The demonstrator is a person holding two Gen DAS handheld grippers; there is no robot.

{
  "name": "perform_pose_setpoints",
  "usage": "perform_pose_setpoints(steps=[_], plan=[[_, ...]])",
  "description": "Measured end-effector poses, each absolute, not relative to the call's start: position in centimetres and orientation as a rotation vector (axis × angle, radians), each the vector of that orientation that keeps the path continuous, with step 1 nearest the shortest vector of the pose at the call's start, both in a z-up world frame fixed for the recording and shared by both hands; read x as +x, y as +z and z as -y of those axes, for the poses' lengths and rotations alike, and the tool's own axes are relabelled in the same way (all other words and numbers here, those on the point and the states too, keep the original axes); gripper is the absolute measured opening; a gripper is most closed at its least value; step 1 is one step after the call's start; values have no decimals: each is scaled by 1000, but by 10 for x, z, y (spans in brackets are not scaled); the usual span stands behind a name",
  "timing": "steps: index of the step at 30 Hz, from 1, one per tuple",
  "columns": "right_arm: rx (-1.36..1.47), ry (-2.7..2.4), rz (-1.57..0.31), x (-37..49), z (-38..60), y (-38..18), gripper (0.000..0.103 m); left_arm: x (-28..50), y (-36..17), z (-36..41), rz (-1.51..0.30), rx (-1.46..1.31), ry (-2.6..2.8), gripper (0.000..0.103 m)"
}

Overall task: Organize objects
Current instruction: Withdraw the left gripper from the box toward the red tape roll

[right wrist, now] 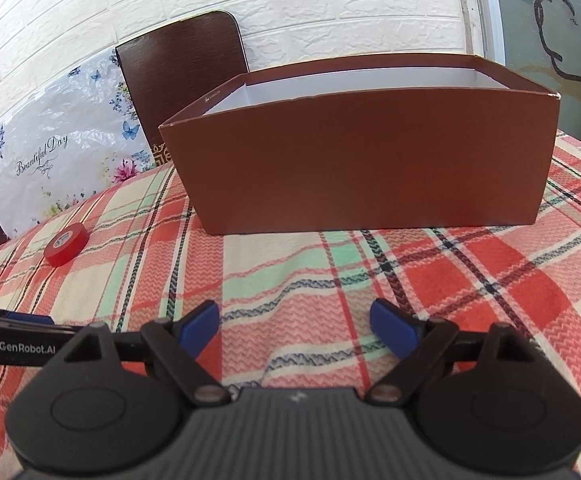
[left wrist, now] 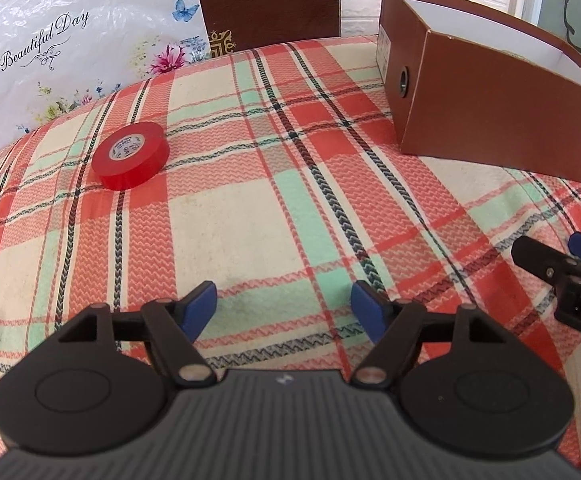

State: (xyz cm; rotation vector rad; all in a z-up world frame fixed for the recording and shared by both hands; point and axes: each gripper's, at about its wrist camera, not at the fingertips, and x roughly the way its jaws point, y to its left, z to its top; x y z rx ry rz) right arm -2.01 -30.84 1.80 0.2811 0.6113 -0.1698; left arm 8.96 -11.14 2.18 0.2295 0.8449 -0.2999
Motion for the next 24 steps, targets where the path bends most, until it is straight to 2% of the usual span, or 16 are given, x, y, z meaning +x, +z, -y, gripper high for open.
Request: perform_pose_setpoints(steps=[13,24], plan=[[263,-169,-614,-19,306,18,89,89,15,105,-815,229,-292,90],[189,-189,-643,-16,295,19,89,91,13,85,-803,207,-268,93]])
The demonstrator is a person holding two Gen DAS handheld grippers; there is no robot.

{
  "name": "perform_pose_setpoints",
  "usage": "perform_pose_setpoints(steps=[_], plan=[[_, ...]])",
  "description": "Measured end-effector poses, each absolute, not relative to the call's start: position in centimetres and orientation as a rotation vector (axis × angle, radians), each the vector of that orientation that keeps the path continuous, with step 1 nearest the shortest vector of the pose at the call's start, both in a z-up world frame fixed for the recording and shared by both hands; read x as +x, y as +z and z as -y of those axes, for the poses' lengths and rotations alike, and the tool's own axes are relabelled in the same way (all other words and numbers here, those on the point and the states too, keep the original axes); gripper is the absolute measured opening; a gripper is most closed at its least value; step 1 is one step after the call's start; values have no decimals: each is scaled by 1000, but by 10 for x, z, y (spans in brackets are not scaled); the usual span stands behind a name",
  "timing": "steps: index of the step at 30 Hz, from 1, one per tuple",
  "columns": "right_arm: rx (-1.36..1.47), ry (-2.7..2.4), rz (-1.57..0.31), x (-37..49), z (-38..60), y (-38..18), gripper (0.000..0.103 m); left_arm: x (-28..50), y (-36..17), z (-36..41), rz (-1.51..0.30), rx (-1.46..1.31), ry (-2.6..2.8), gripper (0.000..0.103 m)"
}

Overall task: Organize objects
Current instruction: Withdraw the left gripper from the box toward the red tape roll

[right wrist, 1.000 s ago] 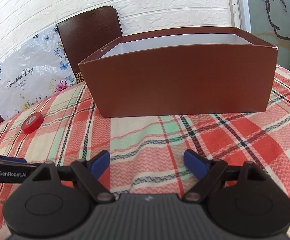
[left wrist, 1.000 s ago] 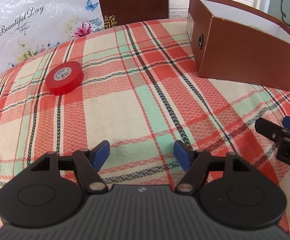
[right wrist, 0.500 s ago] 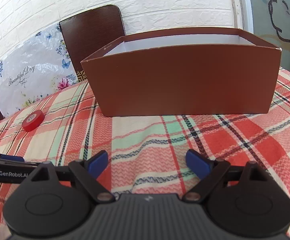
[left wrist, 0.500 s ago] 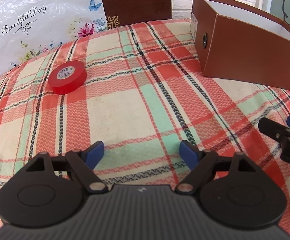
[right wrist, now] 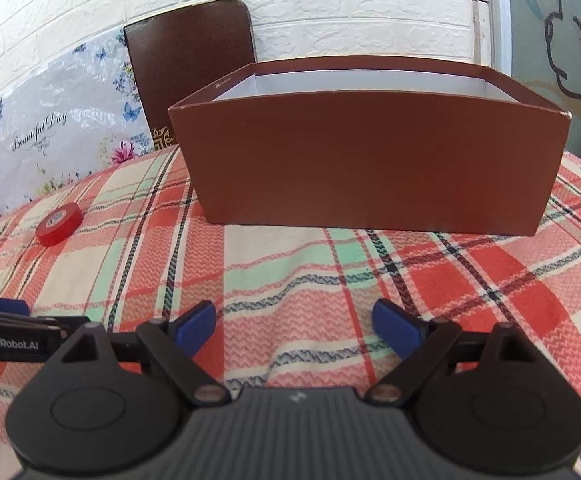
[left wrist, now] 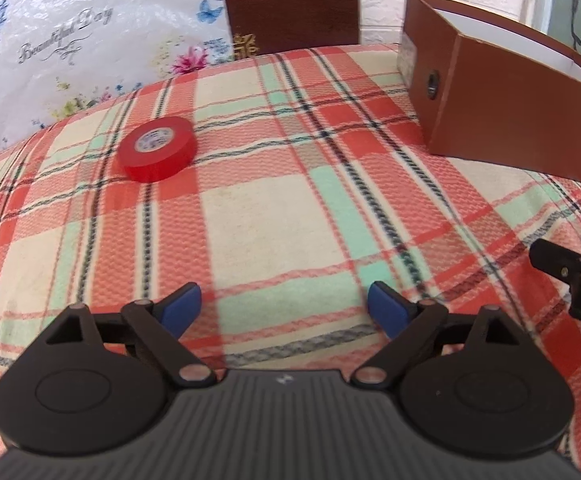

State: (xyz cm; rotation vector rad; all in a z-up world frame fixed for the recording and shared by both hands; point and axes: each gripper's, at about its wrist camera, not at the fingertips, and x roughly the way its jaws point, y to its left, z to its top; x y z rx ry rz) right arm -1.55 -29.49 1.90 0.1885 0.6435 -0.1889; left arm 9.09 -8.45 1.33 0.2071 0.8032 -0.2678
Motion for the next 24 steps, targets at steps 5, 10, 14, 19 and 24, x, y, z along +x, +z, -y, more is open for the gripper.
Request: perform_pose_setpoints(steps=[5,10,14,19,24], plan=[[153,-143,-657,-10,278,21,89,95,12,57,-793,181,-213,93],[86,-76,-680,0,248,22,89,101,12,29,-779,156,-155,94],[46,-15,-707,10,220,20,89,106,11,8,-770,133,-115,96],[-38,55,-714,16,184,19,89,114,9,-19,-759,104,-74,97],[-85,101,-719,27,159,20,89,122,8,-45,-749,80,-43,100]])
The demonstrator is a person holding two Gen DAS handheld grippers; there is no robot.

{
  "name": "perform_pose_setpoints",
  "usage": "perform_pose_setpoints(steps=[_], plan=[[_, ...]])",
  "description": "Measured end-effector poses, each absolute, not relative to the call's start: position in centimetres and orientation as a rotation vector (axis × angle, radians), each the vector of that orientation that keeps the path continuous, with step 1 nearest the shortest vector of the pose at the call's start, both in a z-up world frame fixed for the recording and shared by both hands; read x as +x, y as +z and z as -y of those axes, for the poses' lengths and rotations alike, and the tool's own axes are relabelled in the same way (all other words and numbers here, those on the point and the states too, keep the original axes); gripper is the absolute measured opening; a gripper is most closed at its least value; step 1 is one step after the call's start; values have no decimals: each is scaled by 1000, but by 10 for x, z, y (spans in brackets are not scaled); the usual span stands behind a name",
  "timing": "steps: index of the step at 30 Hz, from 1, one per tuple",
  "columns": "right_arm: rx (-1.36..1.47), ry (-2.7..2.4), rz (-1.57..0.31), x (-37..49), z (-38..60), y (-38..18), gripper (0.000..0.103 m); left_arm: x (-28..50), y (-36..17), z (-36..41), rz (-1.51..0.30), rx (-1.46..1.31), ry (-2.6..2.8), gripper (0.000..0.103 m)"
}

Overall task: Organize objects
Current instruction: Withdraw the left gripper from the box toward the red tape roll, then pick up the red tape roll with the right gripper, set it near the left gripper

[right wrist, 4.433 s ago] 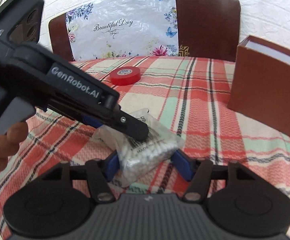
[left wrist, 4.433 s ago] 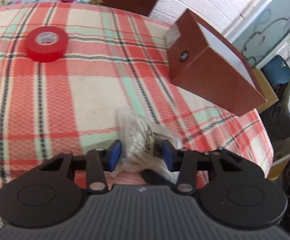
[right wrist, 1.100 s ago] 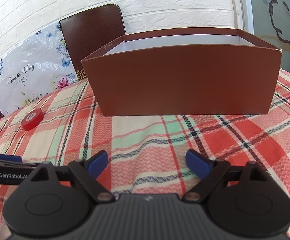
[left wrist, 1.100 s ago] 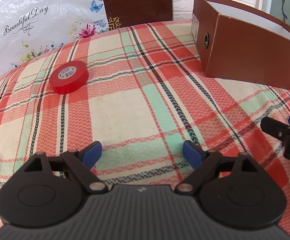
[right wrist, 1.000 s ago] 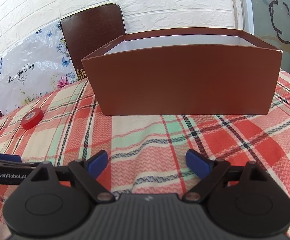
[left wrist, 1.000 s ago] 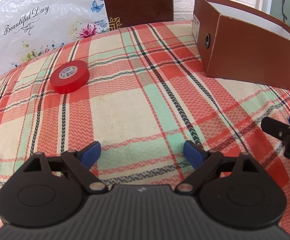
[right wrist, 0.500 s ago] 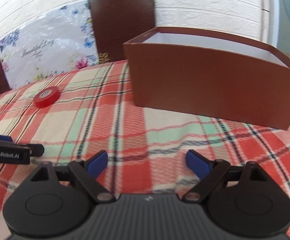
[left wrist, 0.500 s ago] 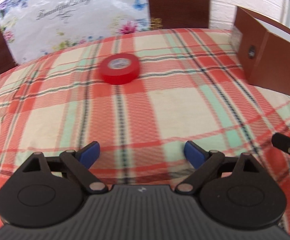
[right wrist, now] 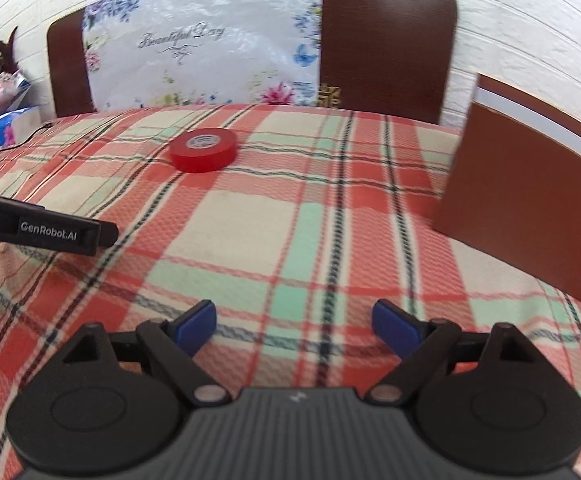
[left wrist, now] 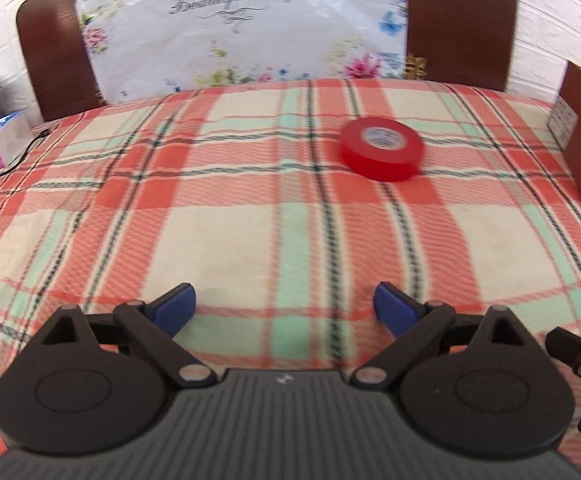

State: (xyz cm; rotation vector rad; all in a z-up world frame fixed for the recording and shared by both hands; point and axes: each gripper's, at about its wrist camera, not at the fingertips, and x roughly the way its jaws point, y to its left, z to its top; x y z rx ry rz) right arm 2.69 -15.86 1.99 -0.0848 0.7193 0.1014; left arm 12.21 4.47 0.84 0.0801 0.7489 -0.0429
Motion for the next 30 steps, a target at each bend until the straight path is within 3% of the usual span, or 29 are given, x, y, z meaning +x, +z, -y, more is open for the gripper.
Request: perform_pose_setpoints(steps=[6,10,28,30], plan=[[-94,142,-730,53,135,18,89,130,4,-70,-688,118,14,103],[-82,151,-724,78,126,16,92,138,1,-100,-689,-7,31,103],[-200,183,-636,184,58,15,99,138,-3,-103,-637,-18,73,103],[-193,197,-650,196,57,15,85,139,-3,-102,-637,-13,75,103]])
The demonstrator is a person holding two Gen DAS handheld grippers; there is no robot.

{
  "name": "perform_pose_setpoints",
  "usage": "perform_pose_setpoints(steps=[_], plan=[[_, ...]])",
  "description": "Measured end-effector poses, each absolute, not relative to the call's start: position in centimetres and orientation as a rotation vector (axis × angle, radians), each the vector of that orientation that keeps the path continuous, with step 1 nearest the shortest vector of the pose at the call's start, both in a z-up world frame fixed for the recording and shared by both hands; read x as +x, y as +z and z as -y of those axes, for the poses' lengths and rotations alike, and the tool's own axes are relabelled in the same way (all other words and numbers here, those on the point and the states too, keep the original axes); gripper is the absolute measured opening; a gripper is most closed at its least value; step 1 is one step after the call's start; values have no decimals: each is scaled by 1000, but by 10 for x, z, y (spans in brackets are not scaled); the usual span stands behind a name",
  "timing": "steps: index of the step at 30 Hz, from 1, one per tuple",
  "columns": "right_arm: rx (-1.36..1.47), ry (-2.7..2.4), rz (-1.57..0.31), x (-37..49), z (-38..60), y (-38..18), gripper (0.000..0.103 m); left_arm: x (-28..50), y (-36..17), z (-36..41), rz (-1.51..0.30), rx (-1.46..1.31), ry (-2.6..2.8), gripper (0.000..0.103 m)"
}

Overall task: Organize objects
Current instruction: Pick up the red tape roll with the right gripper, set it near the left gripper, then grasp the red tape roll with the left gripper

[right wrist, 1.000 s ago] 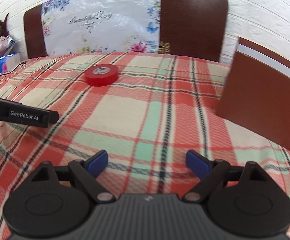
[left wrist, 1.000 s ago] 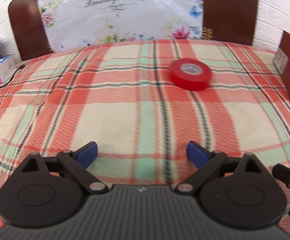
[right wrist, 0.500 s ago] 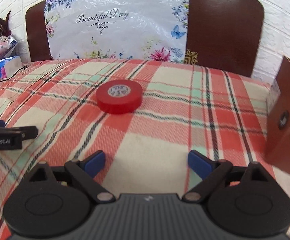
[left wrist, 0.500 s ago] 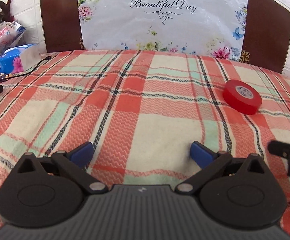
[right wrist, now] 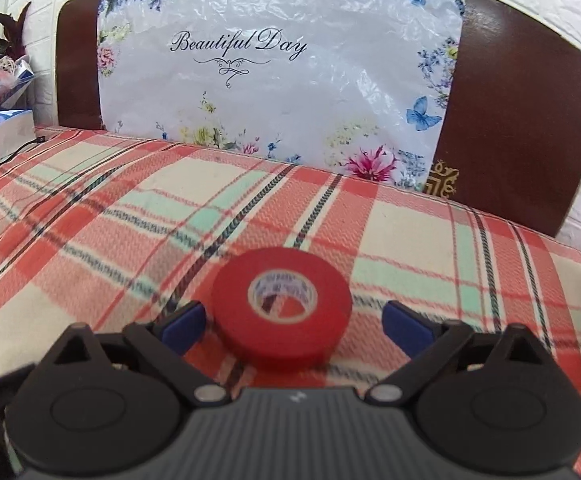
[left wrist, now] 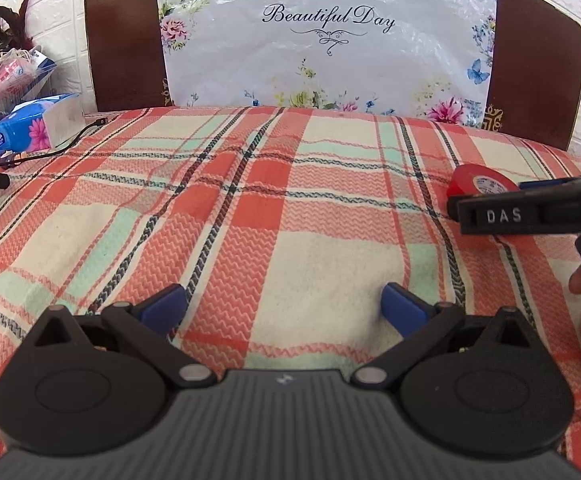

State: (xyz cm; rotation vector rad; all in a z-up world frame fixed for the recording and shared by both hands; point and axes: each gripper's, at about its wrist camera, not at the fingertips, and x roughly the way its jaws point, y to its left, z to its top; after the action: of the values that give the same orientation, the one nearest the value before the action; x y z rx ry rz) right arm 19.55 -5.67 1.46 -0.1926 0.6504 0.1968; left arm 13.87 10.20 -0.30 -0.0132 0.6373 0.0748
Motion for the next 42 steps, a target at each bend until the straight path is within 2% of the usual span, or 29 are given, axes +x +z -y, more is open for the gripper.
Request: perform_pose_setpoints(steps=[1,8,21,22,23,24,28,33,39,42], plan=[[-177,225,-662,198,58,15,77,139,-3,-102,-638,-13,75,103],[-180,250,-669,160,83,15,77,139,-3,-102,-638,-13,76,103],[-103,2,-716,20,251,23,77,137,-1,-97,-645,20,94,103],[-94,-31,-711,6,260,23,77,136,1,-90,-641,53,99,102],[-92,-56,-700,-6,267,22,77,133,5,-81,-639,82,84,94],[-89,-75,-687,-18,271,21,77,129,9,-71,-643,93,43,92],[-57,-95,-651,-40,286,18,85,108,35,1,-654,106,-231,91],[-33,-74,-644,-37,290,13,85,83,59,99,-742,127,-613,90],[-43,-51,-617,-40,286,12,82,78,47,172,-915,122,-793,81],[-65,-45,-605,-41,282,11,81,85,29,190,-980,166,-770,63]])
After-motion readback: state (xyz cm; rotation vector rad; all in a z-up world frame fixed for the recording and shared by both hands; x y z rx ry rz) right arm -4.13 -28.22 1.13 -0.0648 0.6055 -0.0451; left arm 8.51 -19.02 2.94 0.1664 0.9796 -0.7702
